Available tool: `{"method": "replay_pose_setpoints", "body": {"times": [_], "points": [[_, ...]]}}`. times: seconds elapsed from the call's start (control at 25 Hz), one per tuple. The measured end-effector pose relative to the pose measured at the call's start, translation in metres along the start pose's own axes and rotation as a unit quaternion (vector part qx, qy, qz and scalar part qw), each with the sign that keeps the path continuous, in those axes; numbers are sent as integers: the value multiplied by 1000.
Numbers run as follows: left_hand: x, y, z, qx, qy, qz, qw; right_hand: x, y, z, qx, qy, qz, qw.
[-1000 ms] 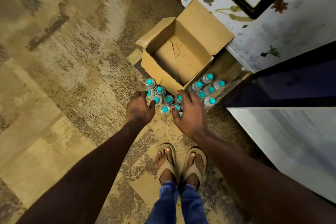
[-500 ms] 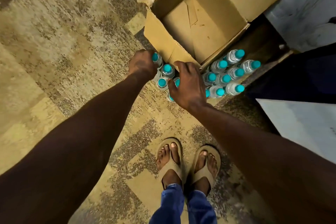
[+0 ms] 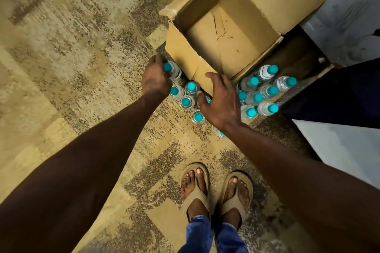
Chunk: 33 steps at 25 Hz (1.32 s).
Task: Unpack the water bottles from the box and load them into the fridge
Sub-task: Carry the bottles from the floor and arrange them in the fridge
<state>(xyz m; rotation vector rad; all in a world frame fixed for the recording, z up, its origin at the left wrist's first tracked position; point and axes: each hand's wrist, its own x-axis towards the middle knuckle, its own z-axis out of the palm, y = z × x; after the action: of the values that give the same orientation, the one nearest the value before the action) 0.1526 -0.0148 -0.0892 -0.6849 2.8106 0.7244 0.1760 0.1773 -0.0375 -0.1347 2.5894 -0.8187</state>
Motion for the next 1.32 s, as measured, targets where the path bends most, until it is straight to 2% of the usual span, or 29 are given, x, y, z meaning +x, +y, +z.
{"method": "replay_pose_setpoints", "body": {"times": [0.24, 0.36, 0.52, 0.6, 0.76, 0.88, 0.96, 1.0, 1.12, 1.24, 1.32], "points": [[-36, 21, -80, -240, 49, 59, 968, -19, -24, -61, 99, 62, -14, 993], [-58, 56, -120, -315, 2, 83, 945, -30, -34, -100, 176, 48, -11, 983], [-98, 119, -159, -404, -116, 94, 903, -59, -39, -163, 324, -7, 32, 946], [-117, 151, -169, -417, -159, 84, 891, -79, -35, -194, 375, -43, 33, 926], [-158, 209, -173, -372, -188, 84, 905, -116, -12, -233, 411, -103, 3, 906], [-189, 248, -175, -346, -176, 53, 920, -141, 8, -246, 421, -80, -13, 903], [-213, 271, -173, -372, -168, 31, 912, -159, 21, -258, 447, -57, -11, 893], [-224, 281, -172, -403, -175, 32, 898, -168, 26, -265, 471, -48, -5, 881], [-255, 308, -178, -467, -220, 69, 854, -200, 42, -302, 533, -30, 15, 846], [-277, 326, -186, -435, -317, 114, 835, -232, 47, -348, 551, 6, -9, 834], [-294, 340, -187, -372, -352, 169, 842, -253, 44, -377, 529, 35, -44, 847]]}}
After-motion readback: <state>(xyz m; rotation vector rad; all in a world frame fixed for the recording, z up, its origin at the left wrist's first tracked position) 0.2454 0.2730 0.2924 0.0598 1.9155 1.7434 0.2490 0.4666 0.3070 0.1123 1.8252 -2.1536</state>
